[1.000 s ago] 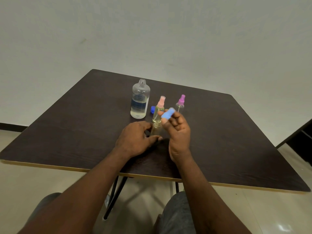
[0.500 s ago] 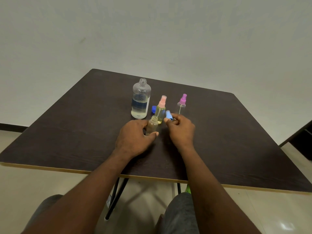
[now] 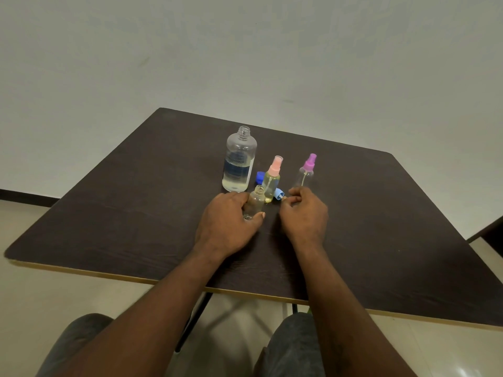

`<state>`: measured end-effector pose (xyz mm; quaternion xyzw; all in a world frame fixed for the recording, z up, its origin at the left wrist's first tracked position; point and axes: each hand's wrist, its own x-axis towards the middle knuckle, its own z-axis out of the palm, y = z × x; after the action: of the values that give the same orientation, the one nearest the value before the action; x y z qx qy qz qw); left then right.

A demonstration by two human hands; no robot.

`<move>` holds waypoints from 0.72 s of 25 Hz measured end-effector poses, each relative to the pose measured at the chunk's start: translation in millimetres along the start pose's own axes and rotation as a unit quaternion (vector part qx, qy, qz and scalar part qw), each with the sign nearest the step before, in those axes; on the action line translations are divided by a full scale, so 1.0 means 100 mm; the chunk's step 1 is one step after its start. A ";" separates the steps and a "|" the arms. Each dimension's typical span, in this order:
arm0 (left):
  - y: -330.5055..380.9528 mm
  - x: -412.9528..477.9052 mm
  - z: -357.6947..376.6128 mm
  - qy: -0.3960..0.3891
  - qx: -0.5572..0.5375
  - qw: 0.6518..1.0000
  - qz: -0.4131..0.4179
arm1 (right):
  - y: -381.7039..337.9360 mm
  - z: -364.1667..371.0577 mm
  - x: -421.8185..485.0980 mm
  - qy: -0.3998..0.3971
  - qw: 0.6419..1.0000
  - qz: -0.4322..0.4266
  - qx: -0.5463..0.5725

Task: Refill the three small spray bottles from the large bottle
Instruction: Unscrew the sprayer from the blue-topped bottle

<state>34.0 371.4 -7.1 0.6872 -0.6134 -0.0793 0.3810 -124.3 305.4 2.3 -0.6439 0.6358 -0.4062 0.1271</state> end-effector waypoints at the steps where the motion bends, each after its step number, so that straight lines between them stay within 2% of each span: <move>1: 0.00 0.00 -0.01 -0.002 0.000 1.000 -0.001 | 0.00 0.00 0.00 0.010 1.000 0.000 0.015; 7: 0.02 -0.01 -0.03 -0.001 -0.010 1.000 -0.001 | 0.01 -0.03 0.00 0.048 0.996 0.025 0.074; 10: 0.03 -0.01 -0.03 0.001 -0.008 1.000 -0.004 | 0.07 -0.02 0.01 0.082 0.992 0.007 0.101; 15: 0.03 -0.01 -0.03 -0.002 -0.003 1.000 -0.008 | 0.05 -0.05 -0.04 0.118 0.981 -0.107 0.111; 18: 0.05 -0.02 -0.05 -0.002 0.008 1.000 -0.012 | 0.01 -0.06 -0.11 0.108 0.969 -0.196 0.104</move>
<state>32.6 375.5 -1.7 0.6972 -0.6067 -0.0802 0.3733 -127.8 317.2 1.6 -0.6913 0.4618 -0.5541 0.0419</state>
